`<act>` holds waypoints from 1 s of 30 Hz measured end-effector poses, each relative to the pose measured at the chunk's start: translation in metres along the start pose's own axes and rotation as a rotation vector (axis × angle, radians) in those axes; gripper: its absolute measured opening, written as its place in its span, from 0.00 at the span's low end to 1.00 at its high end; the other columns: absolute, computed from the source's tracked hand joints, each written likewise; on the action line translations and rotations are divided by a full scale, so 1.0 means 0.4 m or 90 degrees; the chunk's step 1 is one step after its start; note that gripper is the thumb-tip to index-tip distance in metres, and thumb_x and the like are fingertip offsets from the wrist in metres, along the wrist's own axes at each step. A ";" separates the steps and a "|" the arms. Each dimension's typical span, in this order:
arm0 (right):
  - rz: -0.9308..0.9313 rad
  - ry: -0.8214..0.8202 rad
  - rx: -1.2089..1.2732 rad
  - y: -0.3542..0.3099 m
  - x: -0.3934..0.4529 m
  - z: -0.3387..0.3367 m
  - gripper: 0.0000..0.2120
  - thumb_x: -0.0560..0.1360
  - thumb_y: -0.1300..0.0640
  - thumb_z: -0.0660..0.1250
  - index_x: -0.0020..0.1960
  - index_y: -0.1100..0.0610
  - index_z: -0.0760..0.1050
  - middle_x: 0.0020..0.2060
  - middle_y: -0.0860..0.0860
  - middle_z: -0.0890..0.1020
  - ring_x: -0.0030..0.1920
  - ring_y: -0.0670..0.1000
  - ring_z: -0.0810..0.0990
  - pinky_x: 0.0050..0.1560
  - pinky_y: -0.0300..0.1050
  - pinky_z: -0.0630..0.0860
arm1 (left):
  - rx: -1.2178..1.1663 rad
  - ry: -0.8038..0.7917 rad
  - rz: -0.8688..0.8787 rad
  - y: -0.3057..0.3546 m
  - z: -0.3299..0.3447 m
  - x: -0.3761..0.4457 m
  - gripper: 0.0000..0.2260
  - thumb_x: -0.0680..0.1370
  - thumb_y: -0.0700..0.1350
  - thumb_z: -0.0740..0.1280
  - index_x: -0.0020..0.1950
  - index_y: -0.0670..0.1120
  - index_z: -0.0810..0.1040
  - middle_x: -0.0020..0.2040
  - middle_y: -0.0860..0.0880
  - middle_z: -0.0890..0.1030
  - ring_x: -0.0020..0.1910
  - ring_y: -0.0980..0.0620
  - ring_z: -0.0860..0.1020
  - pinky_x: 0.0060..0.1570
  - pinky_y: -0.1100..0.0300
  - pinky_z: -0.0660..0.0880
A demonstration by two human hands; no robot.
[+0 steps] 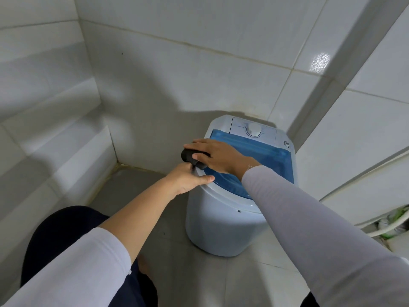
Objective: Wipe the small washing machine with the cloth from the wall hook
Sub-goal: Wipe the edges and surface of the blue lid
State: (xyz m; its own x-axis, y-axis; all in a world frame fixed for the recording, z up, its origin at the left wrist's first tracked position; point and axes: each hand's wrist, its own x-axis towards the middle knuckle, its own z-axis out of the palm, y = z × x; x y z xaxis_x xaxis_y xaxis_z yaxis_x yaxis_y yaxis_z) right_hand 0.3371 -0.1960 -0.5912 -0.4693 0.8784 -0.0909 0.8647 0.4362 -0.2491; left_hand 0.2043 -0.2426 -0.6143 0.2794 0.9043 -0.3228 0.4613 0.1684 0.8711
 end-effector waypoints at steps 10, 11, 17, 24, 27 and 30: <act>-0.003 0.060 0.002 0.055 -0.057 0.009 0.20 0.80 0.57 0.56 0.70 0.44 0.65 0.72 0.47 0.67 0.69 0.53 0.68 0.69 0.48 0.65 | 0.001 0.005 0.000 0.005 0.003 0.000 0.24 0.74 0.49 0.71 0.69 0.48 0.71 0.58 0.53 0.75 0.58 0.54 0.72 0.54 0.64 0.64; 0.003 0.060 -0.006 0.062 -0.066 0.007 0.20 0.80 0.57 0.55 0.70 0.44 0.65 0.72 0.47 0.67 0.69 0.53 0.68 0.69 0.48 0.64 | 0.001 0.007 -0.004 0.005 0.004 -0.001 0.26 0.74 0.49 0.71 0.70 0.47 0.70 0.61 0.52 0.75 0.59 0.53 0.72 0.54 0.63 0.64; 0.053 0.070 -0.024 0.106 -0.122 -0.007 0.19 0.80 0.57 0.56 0.70 0.45 0.66 0.72 0.49 0.68 0.67 0.56 0.70 0.67 0.50 0.66 | -0.007 0.006 -0.010 0.007 0.006 -0.003 0.29 0.73 0.49 0.72 0.72 0.48 0.67 0.66 0.51 0.74 0.58 0.54 0.71 0.55 0.63 0.64; 0.118 0.083 -0.023 0.164 -0.208 -0.024 0.19 0.80 0.58 0.56 0.69 0.46 0.67 0.72 0.49 0.68 0.66 0.57 0.71 0.68 0.51 0.67 | -0.003 -0.006 -0.010 0.007 0.004 0.000 0.30 0.73 0.49 0.72 0.72 0.49 0.67 0.69 0.50 0.73 0.56 0.55 0.70 0.57 0.62 0.65; 0.138 0.091 -0.026 0.184 -0.246 -0.026 0.19 0.80 0.58 0.56 0.70 0.46 0.66 0.72 0.49 0.68 0.66 0.57 0.71 0.68 0.50 0.68 | 0.004 -0.002 -0.012 0.008 0.005 0.003 0.29 0.73 0.49 0.72 0.72 0.49 0.67 0.69 0.50 0.73 0.59 0.53 0.72 0.58 0.61 0.65; 0.164 0.102 -0.008 0.201 -0.284 -0.029 0.19 0.80 0.58 0.56 0.70 0.47 0.66 0.72 0.49 0.68 0.67 0.56 0.71 0.69 0.50 0.67 | 0.014 0.002 -0.019 0.010 0.006 0.003 0.28 0.73 0.49 0.72 0.72 0.49 0.67 0.69 0.50 0.73 0.64 0.51 0.72 0.58 0.61 0.65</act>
State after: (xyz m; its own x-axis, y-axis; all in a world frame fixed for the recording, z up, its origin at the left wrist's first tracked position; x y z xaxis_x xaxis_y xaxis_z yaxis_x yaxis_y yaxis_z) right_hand 0.4620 -0.2586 -0.5898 -0.2008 0.9796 0.0044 0.9540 0.1966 -0.2262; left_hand 0.2085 -0.2420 -0.6123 0.2630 0.9001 -0.3473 0.4882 0.1864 0.8526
